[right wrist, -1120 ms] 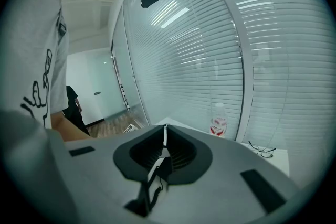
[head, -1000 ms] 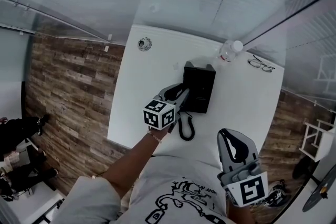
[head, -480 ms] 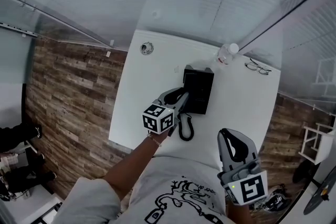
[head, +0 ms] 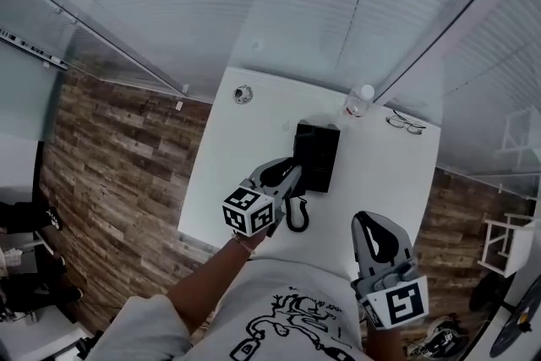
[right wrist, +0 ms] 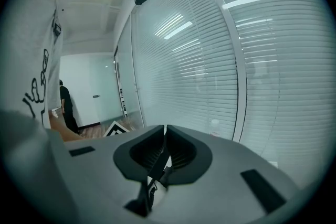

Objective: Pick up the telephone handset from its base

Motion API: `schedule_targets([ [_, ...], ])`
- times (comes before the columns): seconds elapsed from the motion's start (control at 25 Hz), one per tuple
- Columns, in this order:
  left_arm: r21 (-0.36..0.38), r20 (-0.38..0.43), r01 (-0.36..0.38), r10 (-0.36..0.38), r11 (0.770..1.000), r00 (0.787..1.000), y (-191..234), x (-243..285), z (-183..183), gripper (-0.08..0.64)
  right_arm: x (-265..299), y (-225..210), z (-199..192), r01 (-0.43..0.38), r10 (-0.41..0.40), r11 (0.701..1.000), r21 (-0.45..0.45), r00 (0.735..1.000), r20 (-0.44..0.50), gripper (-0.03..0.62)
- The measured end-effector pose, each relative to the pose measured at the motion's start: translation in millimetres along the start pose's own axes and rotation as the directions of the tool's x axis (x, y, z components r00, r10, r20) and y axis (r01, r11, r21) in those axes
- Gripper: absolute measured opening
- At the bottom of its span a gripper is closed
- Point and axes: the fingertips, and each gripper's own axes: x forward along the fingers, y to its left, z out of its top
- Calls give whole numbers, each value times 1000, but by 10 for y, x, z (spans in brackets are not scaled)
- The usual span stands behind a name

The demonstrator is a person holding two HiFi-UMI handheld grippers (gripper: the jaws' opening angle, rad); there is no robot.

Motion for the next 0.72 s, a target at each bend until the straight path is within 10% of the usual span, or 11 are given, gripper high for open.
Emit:
schedule_targets([
  [0.72,86,188,60,-76,994,979,-840,-943,912,69,-396,0,525,64,-56,995,-73,993,105,17],
])
